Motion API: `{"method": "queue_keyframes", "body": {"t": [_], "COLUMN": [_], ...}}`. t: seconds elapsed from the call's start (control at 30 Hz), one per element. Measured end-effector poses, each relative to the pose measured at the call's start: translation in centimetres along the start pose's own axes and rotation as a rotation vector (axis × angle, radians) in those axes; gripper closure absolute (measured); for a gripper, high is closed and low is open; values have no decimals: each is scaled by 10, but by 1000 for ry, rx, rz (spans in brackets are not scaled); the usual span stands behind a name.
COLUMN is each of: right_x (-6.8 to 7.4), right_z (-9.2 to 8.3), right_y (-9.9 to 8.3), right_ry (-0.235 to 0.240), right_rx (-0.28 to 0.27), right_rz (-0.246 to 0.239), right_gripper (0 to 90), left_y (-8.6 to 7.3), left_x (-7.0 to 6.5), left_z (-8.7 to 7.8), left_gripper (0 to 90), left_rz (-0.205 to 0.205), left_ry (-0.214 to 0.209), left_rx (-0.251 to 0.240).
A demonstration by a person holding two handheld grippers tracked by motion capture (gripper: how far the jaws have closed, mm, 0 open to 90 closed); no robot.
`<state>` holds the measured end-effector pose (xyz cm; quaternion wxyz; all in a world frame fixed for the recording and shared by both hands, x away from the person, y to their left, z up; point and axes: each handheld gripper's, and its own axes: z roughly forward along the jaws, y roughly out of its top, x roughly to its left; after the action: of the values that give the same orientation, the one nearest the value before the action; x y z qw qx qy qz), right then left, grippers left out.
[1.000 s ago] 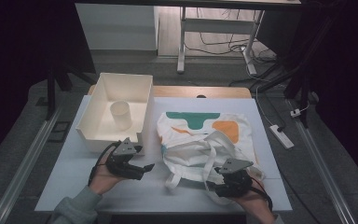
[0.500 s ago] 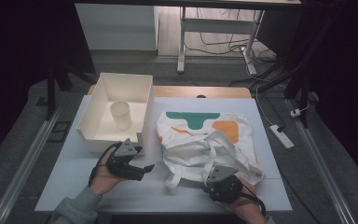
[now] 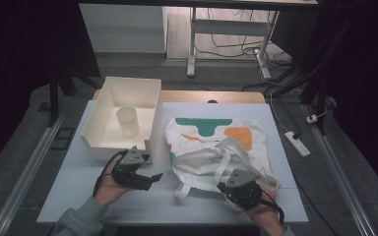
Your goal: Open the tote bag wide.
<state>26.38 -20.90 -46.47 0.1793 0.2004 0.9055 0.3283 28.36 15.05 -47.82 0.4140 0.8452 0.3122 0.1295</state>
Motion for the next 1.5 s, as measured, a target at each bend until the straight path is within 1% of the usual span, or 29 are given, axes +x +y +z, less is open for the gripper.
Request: {"method": "queue_keyframes", "body": {"t": [0.07,0.1,0.13,0.17,0.23,0.27,0.3,0.33,0.43,0.53,0.63,0.77,0.87,0.9,0.93,0.97,1.1,1.2,1.3,1.37,1.43,1.5], "right_x": [-6,-15,-20,-20,-30,-40,-40,-44,-62,-80,-95,-111,-123,-128,-137,-137,-153,-162,-170,-175,-179,-182], "right_z": [-5,-9,-10,-10,-13,-15,-15,-15,-14,-8,-2,2,4,5,7,7,11,12,11,12,14,18], "right_y": [11,21,26,26,33,39,39,42,50,53,51,49,46,45,42,42,31,24,18,13,9,7], "right_ry": [-24,-49,-61,-61,-88,-137,-137,-161,-180,-204,-222,-247,-256,-258,-259,-259,-273,-275,-291,-292,-291,-287], "right_rx": [-29,-52,-66,-66,-97,-106,-106,-107,-133,-136,-139,-151,-166,-172,-181,-181,-181,-186,-185,-187,-176,-153], "right_rz": [-12,-23,-22,-22,-17,-35,-35,-42,-20,2,37,62,89,101,130,130,180,220,237,263,279,283], "right_gripper": [880,880,881,881,881,881,881,881,881,881,881,881,880,880,879,879,878,874,872,871,868,867], "left_y": [1,1,1,1,1,1,1,1,1,0,0,0,0,0,0,0,-1,-1,-1,-1,-1,0], "left_x": [0,0,0,0,0,0,0,1,1,2,3,2,2,2,2,3,3,3,4,4,4,3], "left_z": [-1,-2,-2,-3,-4,-4,-4,-3,-2,-2,-1,2,3,3,2,2,2,3,3,2,3,3], "left_gripper": [186,187,187,187,188,188,188,188,188,188,188,188,188,188,188,188,188,188,188,189,189,190], "left_rz": [-4,-4,-7,-5,-5,-5,-8,-10,-6,-8,-6,-3,-3,-4,-5,-5,-5,-3,-8,-12,-12,-6], "left_ry": [2,3,4,5,6,6,5,4,5,5,4,-1,-4,-4,-4,-4,-4,-5,-5,-4,-5,-6], "left_rx": [-5,-6,-9,-11,-13,-13,-14,-12,-5,-5,-2,7,9,7,6,5,6,10,7,4,4,5]}}
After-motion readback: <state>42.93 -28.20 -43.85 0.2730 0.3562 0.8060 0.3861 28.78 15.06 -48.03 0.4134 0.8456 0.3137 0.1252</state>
